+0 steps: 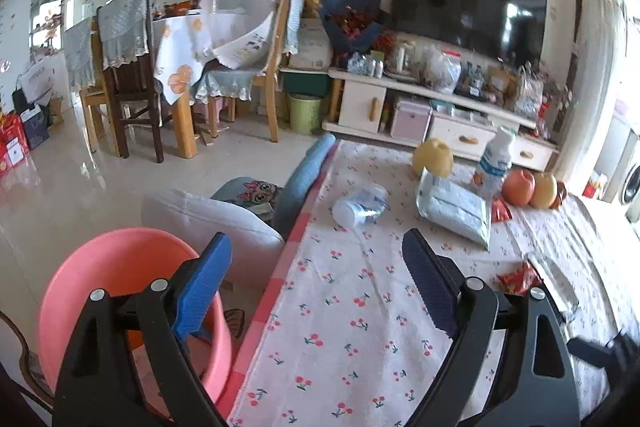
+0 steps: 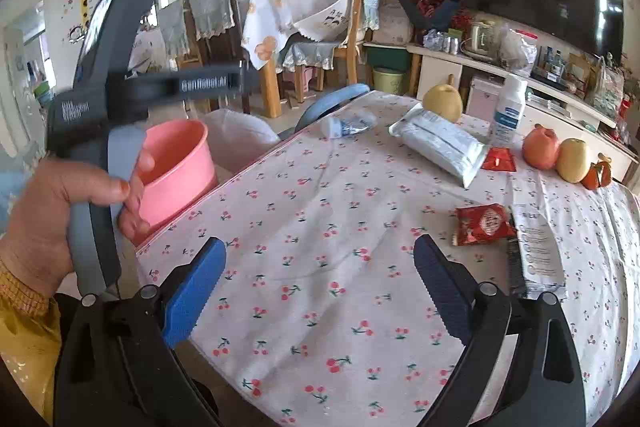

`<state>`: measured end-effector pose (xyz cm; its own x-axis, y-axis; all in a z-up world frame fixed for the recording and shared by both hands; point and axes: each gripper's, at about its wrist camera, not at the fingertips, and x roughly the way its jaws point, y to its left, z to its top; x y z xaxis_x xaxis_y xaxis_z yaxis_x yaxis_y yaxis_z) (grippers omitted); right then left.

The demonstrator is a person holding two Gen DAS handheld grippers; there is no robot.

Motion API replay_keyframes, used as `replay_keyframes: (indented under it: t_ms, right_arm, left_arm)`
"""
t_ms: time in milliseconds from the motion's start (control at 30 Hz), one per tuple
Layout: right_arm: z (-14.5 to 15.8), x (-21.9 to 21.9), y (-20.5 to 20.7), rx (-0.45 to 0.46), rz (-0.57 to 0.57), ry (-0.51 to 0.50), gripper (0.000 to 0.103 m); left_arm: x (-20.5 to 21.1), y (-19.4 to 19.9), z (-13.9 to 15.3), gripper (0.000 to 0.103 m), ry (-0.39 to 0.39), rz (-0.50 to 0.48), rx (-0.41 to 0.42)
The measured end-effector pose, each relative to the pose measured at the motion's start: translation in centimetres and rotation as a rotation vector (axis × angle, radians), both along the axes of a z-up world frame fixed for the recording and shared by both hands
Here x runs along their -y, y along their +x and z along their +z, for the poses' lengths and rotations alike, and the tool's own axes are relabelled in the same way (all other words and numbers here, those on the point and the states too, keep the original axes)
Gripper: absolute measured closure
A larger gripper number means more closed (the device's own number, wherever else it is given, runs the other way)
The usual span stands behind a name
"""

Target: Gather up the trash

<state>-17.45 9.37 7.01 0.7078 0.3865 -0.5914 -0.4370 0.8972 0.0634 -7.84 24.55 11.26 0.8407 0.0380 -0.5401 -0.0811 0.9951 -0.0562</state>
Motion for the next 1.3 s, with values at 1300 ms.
replay_keyframes:
  t_ms: [1300]
  right_arm:
    - [0.6, 17.4, 19.5, -0.200, -0.199, 0.255, 0.021]
  left_arm:
    - [5.8, 15.1, -5.8, 0.015, 0.070, -0.055, -0.187]
